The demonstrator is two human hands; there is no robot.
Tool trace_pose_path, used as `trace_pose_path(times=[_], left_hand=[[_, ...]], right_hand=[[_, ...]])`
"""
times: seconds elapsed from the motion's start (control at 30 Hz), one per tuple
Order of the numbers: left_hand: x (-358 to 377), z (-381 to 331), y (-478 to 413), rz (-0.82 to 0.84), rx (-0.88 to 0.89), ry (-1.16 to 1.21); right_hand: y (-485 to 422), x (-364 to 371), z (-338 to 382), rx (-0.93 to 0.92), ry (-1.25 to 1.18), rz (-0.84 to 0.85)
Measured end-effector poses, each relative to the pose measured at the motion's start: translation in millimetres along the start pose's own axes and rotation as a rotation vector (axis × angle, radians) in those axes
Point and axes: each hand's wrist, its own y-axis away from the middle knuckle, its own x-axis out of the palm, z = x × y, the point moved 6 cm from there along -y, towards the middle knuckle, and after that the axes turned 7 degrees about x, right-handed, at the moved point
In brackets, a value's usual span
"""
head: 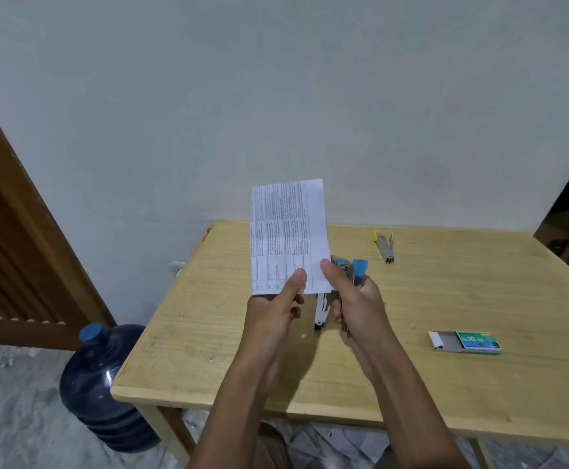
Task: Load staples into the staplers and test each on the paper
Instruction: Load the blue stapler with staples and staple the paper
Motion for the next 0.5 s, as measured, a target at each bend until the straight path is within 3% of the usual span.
trace_pose_path(times=[0.13, 0.27, 0.5], left_hand=[[-9.4, 2.8, -2.6, 0.004, -0.076, 0.037], [-31.7, -2.4, -18.0, -0.092, -0.035, -0.011], [-83.6, 2.8, -89.9, -0.342, 0.026, -0.481]], right_hand=[[-6.0, -4.5, 10.8, -0.039, 0.085, -0.035], [-9.8, -0.3, 10.8, -0.016, 0.24, 0.001], [-21.7, -14.9, 9.8, 0.016, 0.38, -0.077]])
